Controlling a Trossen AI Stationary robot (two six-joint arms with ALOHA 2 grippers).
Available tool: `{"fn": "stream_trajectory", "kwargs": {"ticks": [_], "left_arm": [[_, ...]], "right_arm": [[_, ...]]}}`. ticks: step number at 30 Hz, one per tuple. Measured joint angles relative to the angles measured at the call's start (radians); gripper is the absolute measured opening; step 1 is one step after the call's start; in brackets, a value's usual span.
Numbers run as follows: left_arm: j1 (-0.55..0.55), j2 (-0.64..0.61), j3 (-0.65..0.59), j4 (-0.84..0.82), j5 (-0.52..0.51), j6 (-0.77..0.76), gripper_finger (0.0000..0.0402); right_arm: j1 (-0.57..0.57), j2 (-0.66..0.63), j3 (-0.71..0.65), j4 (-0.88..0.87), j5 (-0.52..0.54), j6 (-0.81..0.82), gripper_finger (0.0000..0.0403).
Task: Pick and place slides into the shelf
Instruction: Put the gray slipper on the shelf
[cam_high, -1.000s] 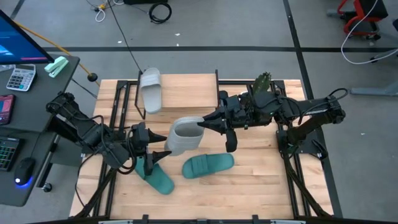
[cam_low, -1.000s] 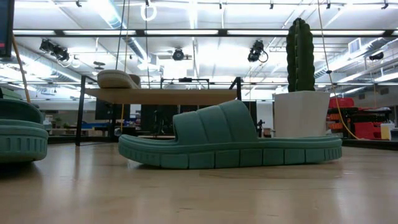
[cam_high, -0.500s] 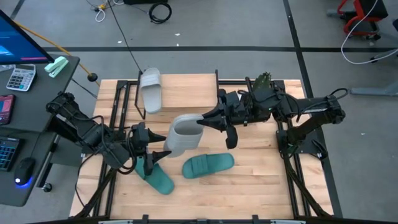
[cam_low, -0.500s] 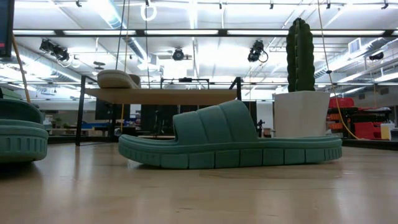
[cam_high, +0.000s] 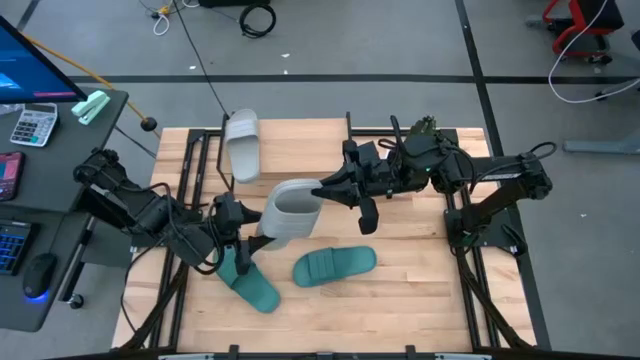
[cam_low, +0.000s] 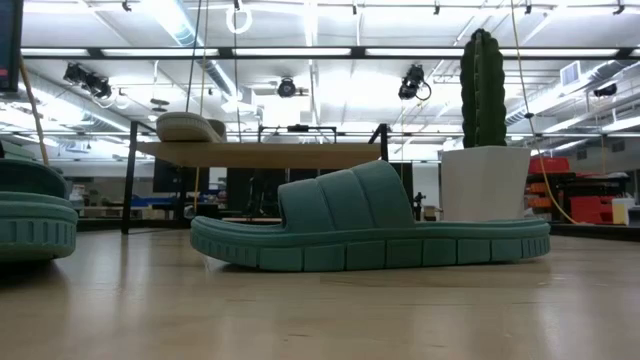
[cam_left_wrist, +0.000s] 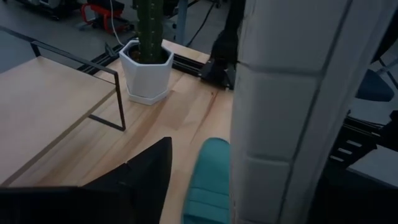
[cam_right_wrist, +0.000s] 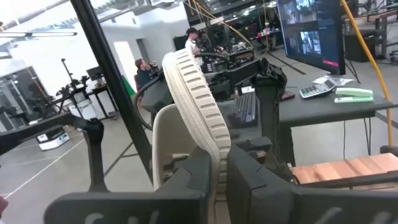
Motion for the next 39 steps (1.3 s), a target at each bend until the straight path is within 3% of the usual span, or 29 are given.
{"fn": "stream_trajectory", "kwargs": {"ticks": [9, 14, 20, 28, 35, 39], "left_arm": [[0.010, 0.000, 0.000, -0.003, 0.000, 0.002, 0.0150], [0.011, 0.000, 0.000, -0.008, 0.000, -0.027, 0.0068], [0.021, 0.000, 0.000, -0.008, -0.006, -0.120, 0.0067], [0.028, 0.000, -0.001, -0.008, -0.022, -0.165, 0.0066], [0.028, 0.000, -0.001, 0.006, -0.030, -0.182, 0.0065], [0.028, 0.000, -0.001, 0.019, -0.033, -0.181, 0.0065]], "right_arm": [[-0.011, 0.001, 0.000, -0.003, -0.001, -0.010, 0.0029], [-0.012, 0.001, 0.000, -0.001, -0.002, -0.055, 0.0098], [-0.002, -0.003, 0.000, -0.001, -0.001, -0.144, 0.0165], [-0.002, -0.004, 0.000, 0.000, -0.030, -0.207, 0.0208], [0.009, -0.004, 0.000, -0.004, -0.044, -0.482, 0.0246], [0.010, -0.004, 0.000, -0.006, 0.013, -0.654, 0.0270]]}}
